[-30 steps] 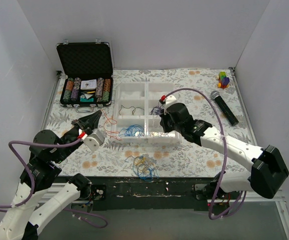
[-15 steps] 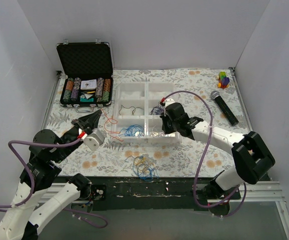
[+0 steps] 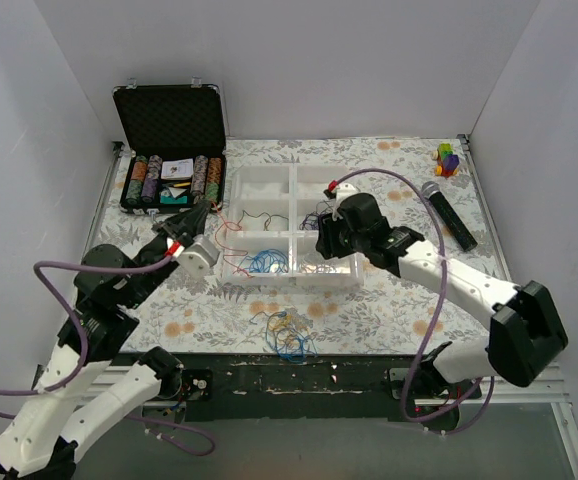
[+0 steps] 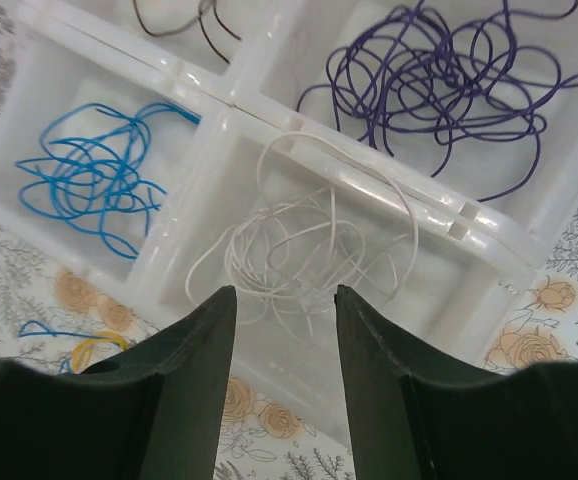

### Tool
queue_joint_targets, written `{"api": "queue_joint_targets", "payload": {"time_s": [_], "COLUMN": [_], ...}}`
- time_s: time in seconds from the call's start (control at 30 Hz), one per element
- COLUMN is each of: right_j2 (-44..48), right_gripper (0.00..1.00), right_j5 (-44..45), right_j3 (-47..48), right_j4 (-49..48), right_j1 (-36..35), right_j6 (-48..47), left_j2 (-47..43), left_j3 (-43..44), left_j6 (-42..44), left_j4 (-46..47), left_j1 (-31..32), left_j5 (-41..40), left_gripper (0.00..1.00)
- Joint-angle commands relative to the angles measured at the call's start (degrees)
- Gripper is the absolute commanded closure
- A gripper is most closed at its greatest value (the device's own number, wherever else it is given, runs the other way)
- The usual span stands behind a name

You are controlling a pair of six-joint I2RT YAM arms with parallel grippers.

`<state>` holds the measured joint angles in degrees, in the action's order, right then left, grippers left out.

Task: Untangle the cables
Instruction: Place the cable in the bin.

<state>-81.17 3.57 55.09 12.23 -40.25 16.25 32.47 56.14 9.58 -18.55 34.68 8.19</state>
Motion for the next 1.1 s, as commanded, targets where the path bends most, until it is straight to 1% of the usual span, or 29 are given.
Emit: {"api": "queue_joint_targets", "payload": {"time_s": [0.0,0.1,0.17,0.23,0.33,0.47,0.57,0.6,0.73,0.83,0.97,1.07], "right_j2": [8.2,11.9,12.9,12.0,9.6,9.5,10.7,11.4,15.1,18.1,22.2,24.3], "right_gripper": [0.46,0.44,0.41,0.41,0.40,0.39,0.39,0.39,0.39,0.40,0.40,0.40], "right_j5": [-1.0,-2.0,-3.1,-5.8,-5.2,-3.8,-3.8,-2.2,-0.6,0.2,0.9,0.9], "right_j3": [3.2,1.5,-0.5,-2.0,-4.2,-7.8,-9.7,-10.7,-13.8,-15.0,-16.3,-17.6], "right_j4": [-0.1,-2.1,-4.2,-5.5,-7.7,-11.4,-11.7,-12.4,-13.3,-12.7,-12.3,-10.7], "right_j1": [-0.1,-0.1,-0.2,-0.6,-2.5,-4.4,-5.2,-5.5,-6.2,-6.3,-6.4,-6.4], "right_j6": [0.6,1.6,2.2,3.1,4.4,6.2,6.9,7.2,8.4,8.9,9.8,10.3], "left_j2": [5.9,12.9,16.9,20.8,25.0,32.3,38.4,40.2,49.1,54.1,58.2,58.6], "left_j3": [-2.6,-2.1,-1.3,-1.4,-2.4,-1.1,1.2,2.5,10.4,12.9,14.8,16.4], "left_j6": [-2.4,-4.3,-5.9,-7.6,-9.1,-14.8,-18.5,-19.6,-23.6,-23.6,-24.4,-26.3], "left_j4": [12.8,20.5,24.4,28.8,36.0,42.9,47.3,48.5,48.0,47.3,49.1,49.4], "left_j1": [-0.1,-0.1,-0.1,-0.2,-0.5,-1.6,-2.9,-3.6,-5.8,-6.3,-7.5,-8.2], "left_j5": [-6.9,-12.2,-14.8,-17.0,-19.3,-19.7,-19.7,-19.4,-17.4,-17.3,-16.6,-14.8], "left_gripper": [1.00,1.00,1.00,1.00,1.00,1.00,1.00,1.00,1.00,1.00,1.00,1.00]}}
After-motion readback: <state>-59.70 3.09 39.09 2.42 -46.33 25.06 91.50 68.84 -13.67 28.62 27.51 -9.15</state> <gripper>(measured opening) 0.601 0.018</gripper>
